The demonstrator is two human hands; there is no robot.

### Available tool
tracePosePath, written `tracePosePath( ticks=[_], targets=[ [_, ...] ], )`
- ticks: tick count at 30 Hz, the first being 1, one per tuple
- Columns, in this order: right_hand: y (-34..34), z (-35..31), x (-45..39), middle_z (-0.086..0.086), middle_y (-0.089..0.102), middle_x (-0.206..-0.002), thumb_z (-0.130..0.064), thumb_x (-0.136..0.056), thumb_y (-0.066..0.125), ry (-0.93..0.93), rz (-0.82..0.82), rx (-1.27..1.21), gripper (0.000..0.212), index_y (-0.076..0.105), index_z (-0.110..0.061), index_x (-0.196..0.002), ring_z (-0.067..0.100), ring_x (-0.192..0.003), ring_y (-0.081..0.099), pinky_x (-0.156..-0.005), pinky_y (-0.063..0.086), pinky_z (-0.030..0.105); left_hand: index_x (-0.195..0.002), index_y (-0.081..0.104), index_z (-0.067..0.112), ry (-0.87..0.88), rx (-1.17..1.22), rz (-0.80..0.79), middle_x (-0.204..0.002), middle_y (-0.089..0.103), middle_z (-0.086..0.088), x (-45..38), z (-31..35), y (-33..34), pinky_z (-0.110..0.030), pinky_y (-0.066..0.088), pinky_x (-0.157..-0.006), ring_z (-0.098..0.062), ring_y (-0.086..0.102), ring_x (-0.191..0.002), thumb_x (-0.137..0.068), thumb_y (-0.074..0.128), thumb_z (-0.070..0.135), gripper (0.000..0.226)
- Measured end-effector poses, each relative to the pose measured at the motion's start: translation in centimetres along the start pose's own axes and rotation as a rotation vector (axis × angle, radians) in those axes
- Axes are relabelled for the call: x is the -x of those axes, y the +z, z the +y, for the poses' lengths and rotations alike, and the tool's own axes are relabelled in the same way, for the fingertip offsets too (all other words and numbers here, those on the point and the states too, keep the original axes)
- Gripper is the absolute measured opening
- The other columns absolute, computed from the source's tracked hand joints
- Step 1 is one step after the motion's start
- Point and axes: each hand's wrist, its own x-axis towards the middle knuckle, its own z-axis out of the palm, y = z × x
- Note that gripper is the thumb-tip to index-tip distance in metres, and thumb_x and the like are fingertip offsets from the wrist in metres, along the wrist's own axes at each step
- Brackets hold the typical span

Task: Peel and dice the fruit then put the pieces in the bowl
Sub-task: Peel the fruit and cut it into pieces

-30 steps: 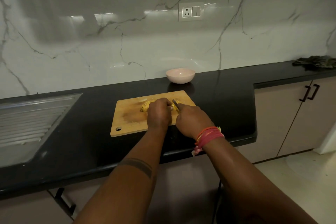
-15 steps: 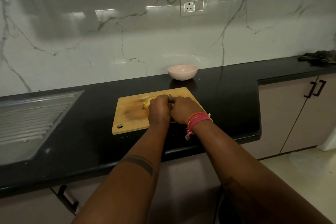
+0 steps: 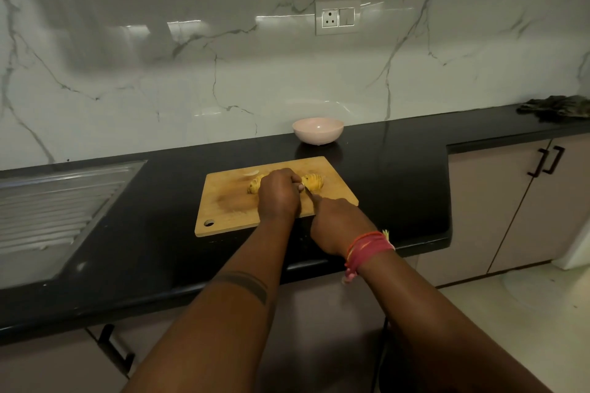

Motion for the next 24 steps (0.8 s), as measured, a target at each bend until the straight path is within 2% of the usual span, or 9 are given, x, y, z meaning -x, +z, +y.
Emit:
tracePosePath(
  ticks=[4, 8, 10, 12, 19, 24],
  targets=[
    [0.1, 0.9, 1.4, 0.000, 0.053, -0.087, -0.026, -0.095, 0.049, -0.015, 0.054, -0.058, 0.054, 0.040, -0.030, -0.148, 0.021, -0.081, 0.059, -0.071, 0.050, 0.035, -0.092, 0.078, 0.019, -0.018, -0.018, -0.010, -0.092, 0.075, 0.001, 0.1, -0.1, 0.0, -0.031, 0.054, -0.078, -0.015, 0.066, -0.088, -0.092, 0.073, 0.016, 0.006],
    [-0.4, 0.6, 1.1, 0.005, 0.058, -0.097, -0.025, -0.097, 0.048, -0.009, 0.068, -0.096, 0.062, 0.029, -0.029, -0.156, 0.021, -0.083, 0.056, -0.074, 0.050, 0.034, -0.094, 0.079, 0.018, -0.018, -0.042, -0.008, -0.093, 0.075, 0.001, 0.1, -0.4, -0.1, -0.029, 0.053, -0.077, -0.014, 0.067, -0.088, -0.092, 0.074, 0.016, 0.006],
    [-0.6, 0.2, 0.4, 0.010, 0.060, -0.107, -0.024, -0.097, 0.049, -0.006, 0.064, -0.097, 0.065, 0.026, -0.029, -0.158, 0.022, -0.085, 0.055, -0.074, 0.050, 0.035, -0.095, 0.079, 0.017, -0.006, -0.039, -0.009, -0.094, 0.076, 0.001, 0.1, -0.4, -0.1, -0.030, 0.054, -0.080, -0.015, 0.068, -0.090, -0.090, 0.075, 0.015, 0.006],
    [-0.6, -0.1, -0.4, 0.012, 0.059, -0.107, -0.024, -0.096, 0.048, -0.019, 0.072, -0.084, 0.067, 0.024, -0.030, -0.158, 0.022, -0.083, 0.054, -0.071, 0.047, 0.035, -0.095, 0.079, 0.016, 0.011, -0.046, -0.009, -0.095, 0.076, 0.000, 0.0, -0.4, -0.1, -0.030, 0.054, -0.079, -0.015, 0.068, -0.089, -0.090, 0.075, 0.015, 0.006],
    [-0.2, -1.1, -3.6, 0.013, 0.061, -0.122, -0.025, -0.098, 0.048, -0.026, 0.051, -0.088, 0.062, 0.028, -0.029, -0.157, 0.028, -0.101, 0.061, -0.075, 0.048, 0.036, -0.099, 0.079, 0.017, 0.049, -0.061, -0.014, -0.097, 0.077, -0.001, 0.0, -0.7, -0.1, -0.035, 0.058, -0.081, -0.016, 0.069, -0.088, -0.093, 0.069, 0.013, 0.012],
    [0.3, -1.7, -4.7, 0.010, 0.065, -0.117, -0.029, -0.096, 0.048, -0.006, 0.053, -0.069, 0.059, 0.034, -0.031, -0.154, 0.028, -0.099, 0.063, -0.081, 0.053, 0.039, -0.099, 0.078, 0.016, 0.081, -0.096, 0.001, -0.096, 0.076, -0.001, -0.1, -0.6, -0.1, -0.025, 0.050, -0.071, -0.013, 0.065, -0.082, -0.096, 0.065, 0.012, 0.014]
  ],
)
